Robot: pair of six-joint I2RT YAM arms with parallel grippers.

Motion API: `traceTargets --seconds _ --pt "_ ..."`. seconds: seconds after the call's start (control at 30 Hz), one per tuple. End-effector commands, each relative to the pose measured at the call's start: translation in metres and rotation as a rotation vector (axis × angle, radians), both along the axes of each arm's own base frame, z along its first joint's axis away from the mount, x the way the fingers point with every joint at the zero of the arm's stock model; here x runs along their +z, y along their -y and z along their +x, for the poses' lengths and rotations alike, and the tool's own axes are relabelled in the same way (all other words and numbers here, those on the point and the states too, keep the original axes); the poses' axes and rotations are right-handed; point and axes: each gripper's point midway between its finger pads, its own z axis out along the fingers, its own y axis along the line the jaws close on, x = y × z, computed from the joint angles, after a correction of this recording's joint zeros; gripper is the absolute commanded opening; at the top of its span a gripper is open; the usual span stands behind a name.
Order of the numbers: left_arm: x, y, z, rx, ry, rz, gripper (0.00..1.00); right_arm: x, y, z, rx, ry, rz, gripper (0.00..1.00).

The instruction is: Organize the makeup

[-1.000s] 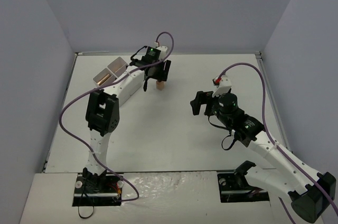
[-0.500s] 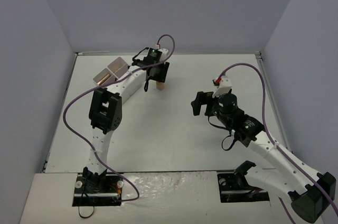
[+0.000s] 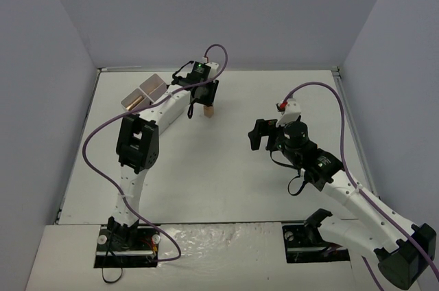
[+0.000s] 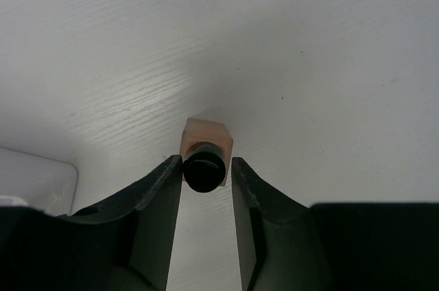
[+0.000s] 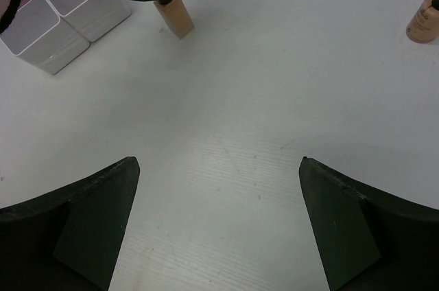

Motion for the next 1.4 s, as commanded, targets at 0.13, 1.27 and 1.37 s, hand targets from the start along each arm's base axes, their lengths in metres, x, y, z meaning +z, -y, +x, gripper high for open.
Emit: traceTargets --seconds 0.13,1.27,1.37 --pt "0.036 0.008 0.012 -0.01 0.092 -0.021 0.32 0.011 0.002 0.009 -0.024 0.049 0.015 1.0" --pt "0.161 -0.057 0.015 -0.037 0.324 -0.011 0.0 0.011 0.005 0.009 -0.033 0.053 0.014 1.0" --pt "0.17 -0.071 0.015 -0.02 0.34 -0.011 0.0 0.01 0.006 0.009 -0.036 0.051 0.014 1.0"
